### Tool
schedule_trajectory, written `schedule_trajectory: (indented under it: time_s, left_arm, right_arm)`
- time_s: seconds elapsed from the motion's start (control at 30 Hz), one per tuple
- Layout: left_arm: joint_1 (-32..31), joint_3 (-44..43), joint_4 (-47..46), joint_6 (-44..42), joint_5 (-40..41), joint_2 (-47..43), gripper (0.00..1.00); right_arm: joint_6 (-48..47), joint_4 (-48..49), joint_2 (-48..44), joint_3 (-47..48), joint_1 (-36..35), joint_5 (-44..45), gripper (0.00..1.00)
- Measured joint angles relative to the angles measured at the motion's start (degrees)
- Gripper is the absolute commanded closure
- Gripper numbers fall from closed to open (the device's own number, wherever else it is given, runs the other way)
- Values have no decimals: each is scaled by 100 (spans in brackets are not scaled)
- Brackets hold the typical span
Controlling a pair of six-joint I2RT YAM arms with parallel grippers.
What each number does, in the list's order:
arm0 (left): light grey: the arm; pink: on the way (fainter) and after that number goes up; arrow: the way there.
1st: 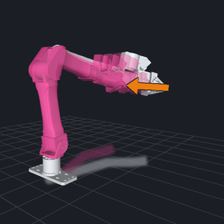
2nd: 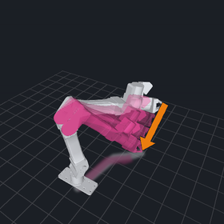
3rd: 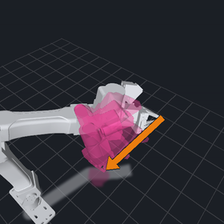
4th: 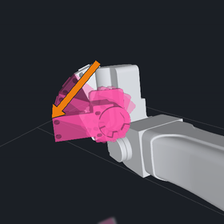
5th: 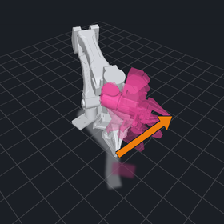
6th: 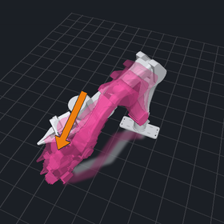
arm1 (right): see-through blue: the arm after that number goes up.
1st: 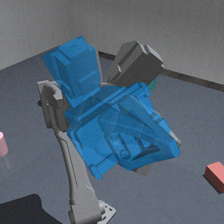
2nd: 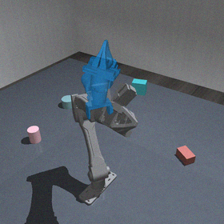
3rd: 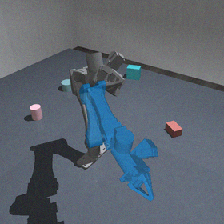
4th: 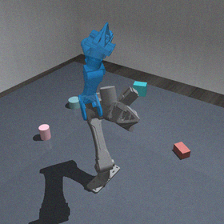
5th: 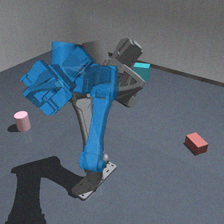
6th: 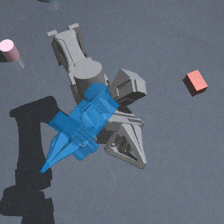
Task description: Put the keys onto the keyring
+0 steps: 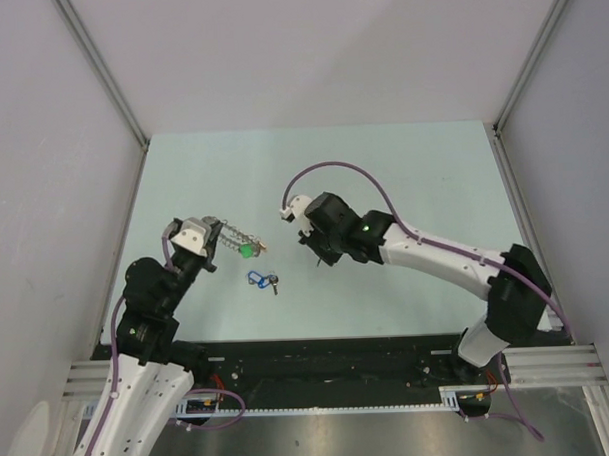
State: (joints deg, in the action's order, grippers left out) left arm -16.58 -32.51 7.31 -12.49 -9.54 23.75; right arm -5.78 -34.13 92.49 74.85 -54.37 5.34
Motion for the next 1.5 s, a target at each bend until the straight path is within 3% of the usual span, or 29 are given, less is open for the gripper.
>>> schedule_trajectory:
  time_s: [0.13, 0.33, 0.57, 0.97, 1.5]
  left_arm:
    - [0, 0, -37, 42, -291, 131, 100]
    - [0, -212, -70, 116, -1158, 643, 100]
    - [-146, -822, -81, 149, -2151, 1364, 100]
    - [-737, -1561, -337, -68, -2986, 2356, 100]
    - [-914, -774, -1425, -116, -4415, 2682, 100]
  right_arm:
    - [-186, 986, -931, -695, 122, -284, 100]
    - [4, 3342, -2634, -2500, 949, -1611, 100]
    - [323, 4850, -3029, -2896, 1196, -2124, 100]
    - [603, 5908, -3123, -2983, 1617, -3080, 100]
    - [623, 6494, -3296, -3442, 1711, -4273, 100]
